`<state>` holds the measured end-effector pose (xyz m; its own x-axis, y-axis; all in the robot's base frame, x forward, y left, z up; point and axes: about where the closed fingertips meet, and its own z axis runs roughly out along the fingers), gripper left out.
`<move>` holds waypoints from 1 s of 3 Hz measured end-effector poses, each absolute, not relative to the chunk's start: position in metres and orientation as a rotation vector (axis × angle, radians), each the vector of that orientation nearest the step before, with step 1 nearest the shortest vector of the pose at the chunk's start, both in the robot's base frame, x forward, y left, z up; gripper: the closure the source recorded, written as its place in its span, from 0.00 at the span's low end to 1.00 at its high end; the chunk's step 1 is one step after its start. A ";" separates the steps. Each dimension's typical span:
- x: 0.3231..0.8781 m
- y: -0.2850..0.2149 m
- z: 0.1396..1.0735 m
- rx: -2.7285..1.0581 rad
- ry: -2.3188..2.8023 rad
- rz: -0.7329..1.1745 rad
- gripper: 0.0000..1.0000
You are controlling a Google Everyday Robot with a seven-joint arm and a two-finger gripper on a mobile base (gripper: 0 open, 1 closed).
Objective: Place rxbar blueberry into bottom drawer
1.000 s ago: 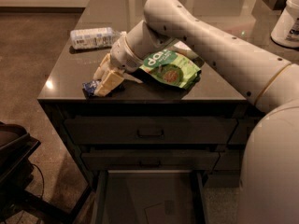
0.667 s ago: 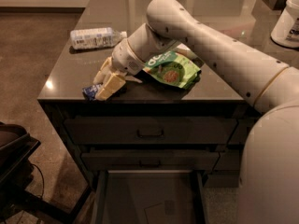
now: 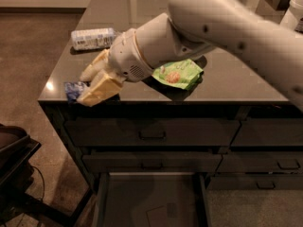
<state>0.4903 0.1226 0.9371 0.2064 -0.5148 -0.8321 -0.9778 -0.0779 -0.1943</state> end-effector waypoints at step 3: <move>0.416 0.131 0.965 -1.476 1.518 0.615 1.00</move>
Offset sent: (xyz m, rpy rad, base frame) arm -0.0541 0.0165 0.0321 0.0445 -0.0424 -0.0920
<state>0.4157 0.1306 0.9650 0.1211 -0.5097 -0.8518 -0.9587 0.1624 -0.2335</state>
